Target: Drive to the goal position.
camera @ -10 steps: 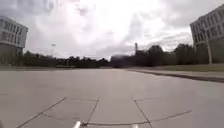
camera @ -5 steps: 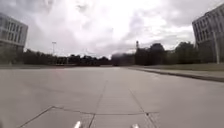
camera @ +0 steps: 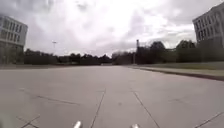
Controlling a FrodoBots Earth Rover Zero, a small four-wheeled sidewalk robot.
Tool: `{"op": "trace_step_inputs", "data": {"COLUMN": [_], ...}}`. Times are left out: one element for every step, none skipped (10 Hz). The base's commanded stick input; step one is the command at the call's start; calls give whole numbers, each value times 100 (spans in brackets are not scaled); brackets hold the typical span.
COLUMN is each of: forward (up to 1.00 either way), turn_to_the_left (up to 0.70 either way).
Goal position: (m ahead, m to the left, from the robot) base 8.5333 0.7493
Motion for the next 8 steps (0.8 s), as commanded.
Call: {"op": "trace_step_inputs", "data": {"forward": [100,100,100,100,100,100,100,100], "turn_to_the_left": [0,0,0,0,0,0,0,0]}}
